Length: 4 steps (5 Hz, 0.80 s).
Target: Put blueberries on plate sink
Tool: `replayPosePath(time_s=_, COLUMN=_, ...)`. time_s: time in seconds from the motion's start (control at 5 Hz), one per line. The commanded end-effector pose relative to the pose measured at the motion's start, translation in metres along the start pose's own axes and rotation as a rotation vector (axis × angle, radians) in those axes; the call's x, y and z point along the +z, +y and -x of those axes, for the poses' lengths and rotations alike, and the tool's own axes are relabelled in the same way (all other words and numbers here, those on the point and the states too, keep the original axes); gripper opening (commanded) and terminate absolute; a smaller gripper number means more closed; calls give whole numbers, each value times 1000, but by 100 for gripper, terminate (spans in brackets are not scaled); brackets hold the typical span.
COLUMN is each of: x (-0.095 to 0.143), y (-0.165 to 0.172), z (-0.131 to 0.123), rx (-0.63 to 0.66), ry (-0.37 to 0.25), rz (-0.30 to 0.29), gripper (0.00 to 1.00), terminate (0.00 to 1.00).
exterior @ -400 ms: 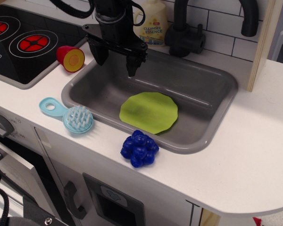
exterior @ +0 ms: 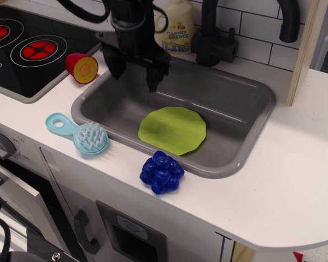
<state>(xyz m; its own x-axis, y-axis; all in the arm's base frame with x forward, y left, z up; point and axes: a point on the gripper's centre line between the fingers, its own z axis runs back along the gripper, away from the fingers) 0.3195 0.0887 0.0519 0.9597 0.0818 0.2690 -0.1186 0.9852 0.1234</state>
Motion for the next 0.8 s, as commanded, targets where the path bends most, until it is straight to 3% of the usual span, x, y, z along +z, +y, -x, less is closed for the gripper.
replayPosePath(time_s=0.0, x=32, y=-10, z=9, rx=-71, ry=-24, rz=64, gripper=100, terminate=0)
replayPosePath(time_s=0.2, x=60, y=-21, z=22, rx=-107, ry=-1, rz=139, gripper=100, terminate=0)
replayPosePath(time_s=0.6, x=98, y=-56, z=48, rx=-201, ry=47, rz=223, gripper=100, terminate=0)
